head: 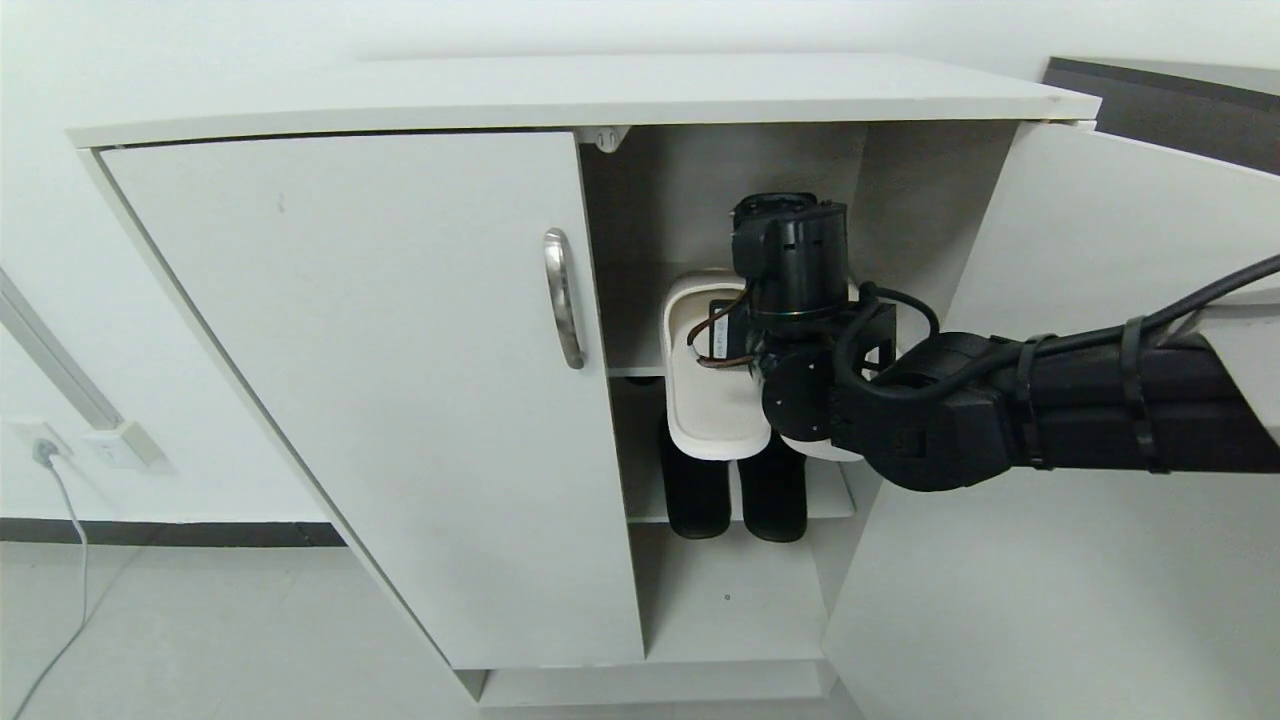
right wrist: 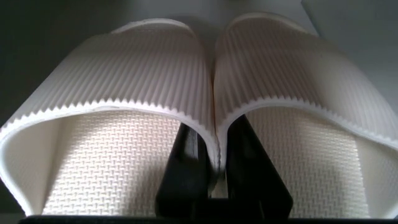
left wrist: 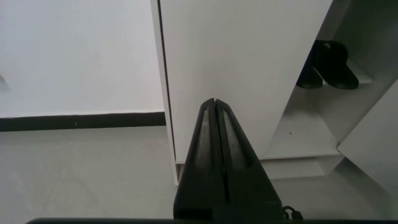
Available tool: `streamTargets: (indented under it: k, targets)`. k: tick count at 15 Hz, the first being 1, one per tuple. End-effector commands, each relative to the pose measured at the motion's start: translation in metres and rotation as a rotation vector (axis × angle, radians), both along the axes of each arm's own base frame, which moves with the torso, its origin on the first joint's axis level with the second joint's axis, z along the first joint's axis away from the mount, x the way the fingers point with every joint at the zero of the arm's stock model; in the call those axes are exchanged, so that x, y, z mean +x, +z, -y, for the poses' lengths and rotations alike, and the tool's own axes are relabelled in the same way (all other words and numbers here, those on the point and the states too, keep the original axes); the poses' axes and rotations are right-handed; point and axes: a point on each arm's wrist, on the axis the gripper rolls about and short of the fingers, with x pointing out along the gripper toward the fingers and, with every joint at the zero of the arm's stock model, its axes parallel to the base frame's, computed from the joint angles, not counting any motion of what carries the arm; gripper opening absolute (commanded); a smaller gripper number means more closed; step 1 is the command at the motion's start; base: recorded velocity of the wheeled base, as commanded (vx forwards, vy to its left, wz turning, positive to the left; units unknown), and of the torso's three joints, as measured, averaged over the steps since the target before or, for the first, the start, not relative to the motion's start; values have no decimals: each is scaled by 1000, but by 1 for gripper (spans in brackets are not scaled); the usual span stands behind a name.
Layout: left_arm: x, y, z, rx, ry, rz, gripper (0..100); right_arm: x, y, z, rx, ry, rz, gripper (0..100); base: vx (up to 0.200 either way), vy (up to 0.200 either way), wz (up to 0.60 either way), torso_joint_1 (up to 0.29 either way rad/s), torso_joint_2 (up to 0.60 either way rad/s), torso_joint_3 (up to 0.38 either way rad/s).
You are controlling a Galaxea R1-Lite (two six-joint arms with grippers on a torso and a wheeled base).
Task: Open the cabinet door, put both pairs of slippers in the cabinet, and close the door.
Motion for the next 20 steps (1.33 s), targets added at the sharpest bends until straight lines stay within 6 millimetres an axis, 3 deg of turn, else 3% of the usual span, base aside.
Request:
streamTargets:
  k: [1,14,20]
  targets:
    - [0,0,0,0,1,-1,0,0,0,0,1,1,-1,0,0,0,0,0,0,0]
    - [0,0,0,3,0,-3,0,-20,5,21,-10,-5,-16,0,0,46,0,1,1,1]
    - [0,0,0,3,0,-3,0,-4,0,17,-16,-1,-19,0,0,0,0,0,0,0]
